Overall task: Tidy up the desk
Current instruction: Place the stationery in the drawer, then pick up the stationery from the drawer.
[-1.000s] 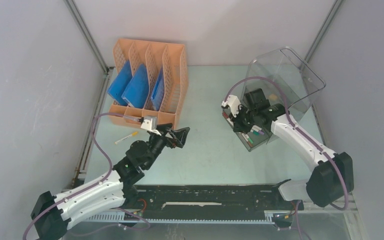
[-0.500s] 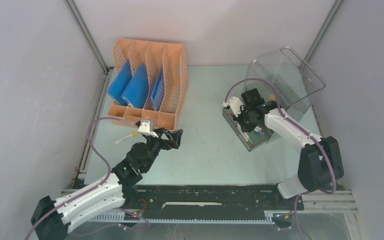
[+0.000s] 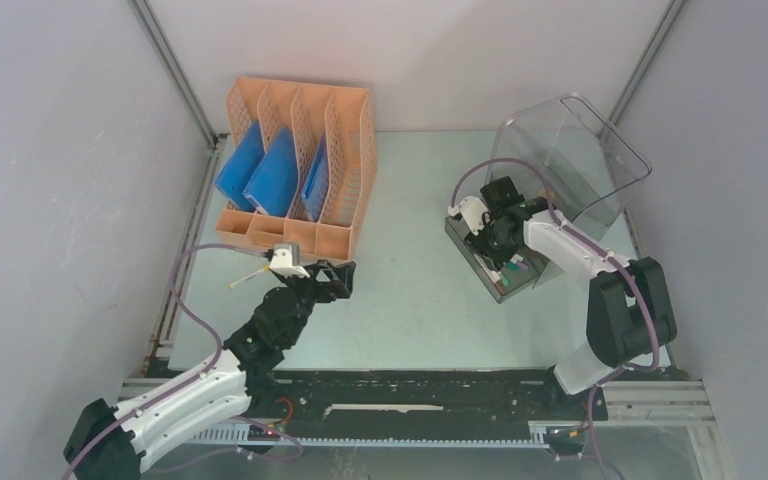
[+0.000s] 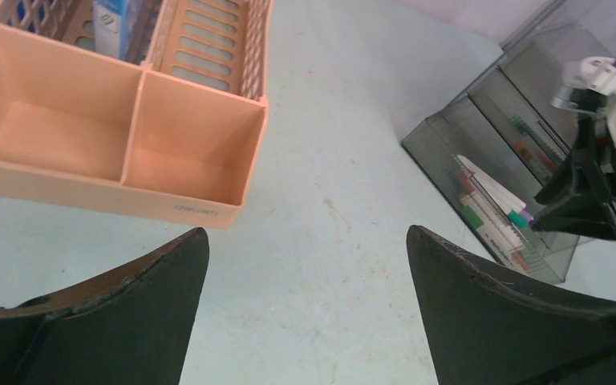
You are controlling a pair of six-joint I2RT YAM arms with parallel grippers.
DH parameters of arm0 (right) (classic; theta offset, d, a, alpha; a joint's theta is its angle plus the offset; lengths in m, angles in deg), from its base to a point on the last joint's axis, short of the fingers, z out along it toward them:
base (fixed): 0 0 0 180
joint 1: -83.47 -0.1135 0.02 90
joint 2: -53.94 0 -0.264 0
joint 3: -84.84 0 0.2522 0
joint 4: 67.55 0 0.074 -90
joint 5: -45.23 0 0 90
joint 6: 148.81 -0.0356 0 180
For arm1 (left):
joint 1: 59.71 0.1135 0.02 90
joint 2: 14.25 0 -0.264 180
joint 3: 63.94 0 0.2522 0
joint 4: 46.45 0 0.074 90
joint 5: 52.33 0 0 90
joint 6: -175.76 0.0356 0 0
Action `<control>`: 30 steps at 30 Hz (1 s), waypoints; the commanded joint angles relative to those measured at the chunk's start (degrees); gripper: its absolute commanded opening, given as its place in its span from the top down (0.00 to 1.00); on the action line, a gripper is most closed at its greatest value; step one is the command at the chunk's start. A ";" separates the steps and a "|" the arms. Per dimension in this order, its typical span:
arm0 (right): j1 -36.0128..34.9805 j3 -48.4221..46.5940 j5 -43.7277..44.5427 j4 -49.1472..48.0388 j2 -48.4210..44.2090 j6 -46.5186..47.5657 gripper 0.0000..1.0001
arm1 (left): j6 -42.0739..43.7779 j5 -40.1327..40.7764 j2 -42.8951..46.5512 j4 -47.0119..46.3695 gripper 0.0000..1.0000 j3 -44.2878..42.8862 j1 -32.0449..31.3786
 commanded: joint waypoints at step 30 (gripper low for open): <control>1.48 -2.19 -7.23 1.27 -9.11 1.63 0.46 | -24.45 -6.51 -1.66 8.73 0.03 2.08 27.25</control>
